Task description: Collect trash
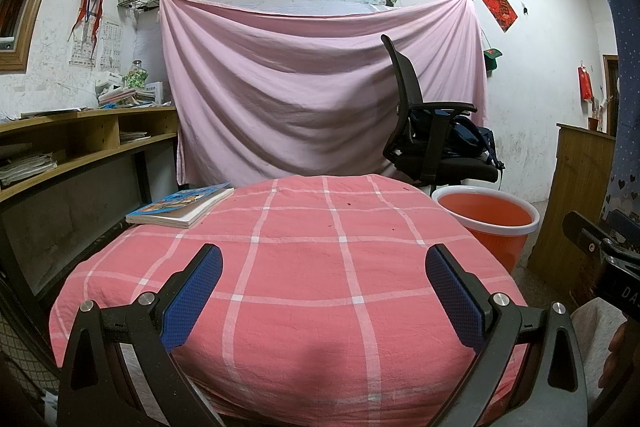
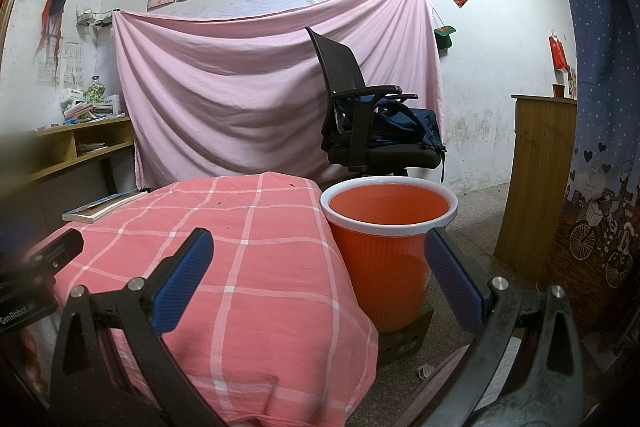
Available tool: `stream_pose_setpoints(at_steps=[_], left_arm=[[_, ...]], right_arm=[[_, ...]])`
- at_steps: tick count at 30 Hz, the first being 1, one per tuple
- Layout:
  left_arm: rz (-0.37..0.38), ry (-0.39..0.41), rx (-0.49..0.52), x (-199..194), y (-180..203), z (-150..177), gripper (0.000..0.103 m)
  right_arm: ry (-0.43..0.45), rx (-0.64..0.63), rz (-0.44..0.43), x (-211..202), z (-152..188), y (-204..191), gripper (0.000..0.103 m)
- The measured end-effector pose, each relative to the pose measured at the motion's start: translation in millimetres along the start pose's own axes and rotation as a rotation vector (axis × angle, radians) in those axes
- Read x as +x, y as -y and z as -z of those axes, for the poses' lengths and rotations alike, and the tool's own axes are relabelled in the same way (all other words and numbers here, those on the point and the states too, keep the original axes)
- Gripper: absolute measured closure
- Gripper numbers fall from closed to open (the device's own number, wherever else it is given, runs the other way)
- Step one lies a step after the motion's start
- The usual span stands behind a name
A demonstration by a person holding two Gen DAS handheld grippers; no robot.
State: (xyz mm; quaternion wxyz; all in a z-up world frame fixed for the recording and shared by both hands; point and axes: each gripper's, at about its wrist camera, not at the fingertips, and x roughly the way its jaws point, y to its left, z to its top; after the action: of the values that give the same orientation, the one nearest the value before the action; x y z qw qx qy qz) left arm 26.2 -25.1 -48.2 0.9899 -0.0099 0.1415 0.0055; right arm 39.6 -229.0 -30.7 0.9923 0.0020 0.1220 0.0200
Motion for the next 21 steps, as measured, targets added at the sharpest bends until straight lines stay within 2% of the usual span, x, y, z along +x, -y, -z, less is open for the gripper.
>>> stream_pose_setpoints(at_steps=[21], left_arm=[[-0.004, -0.007, 0.003, -0.9, -3.8, 0.6, 0.004]], right_arm=[[0.0, 0.001, -0.001, -0.1, 0.3, -1.3, 0.0]])
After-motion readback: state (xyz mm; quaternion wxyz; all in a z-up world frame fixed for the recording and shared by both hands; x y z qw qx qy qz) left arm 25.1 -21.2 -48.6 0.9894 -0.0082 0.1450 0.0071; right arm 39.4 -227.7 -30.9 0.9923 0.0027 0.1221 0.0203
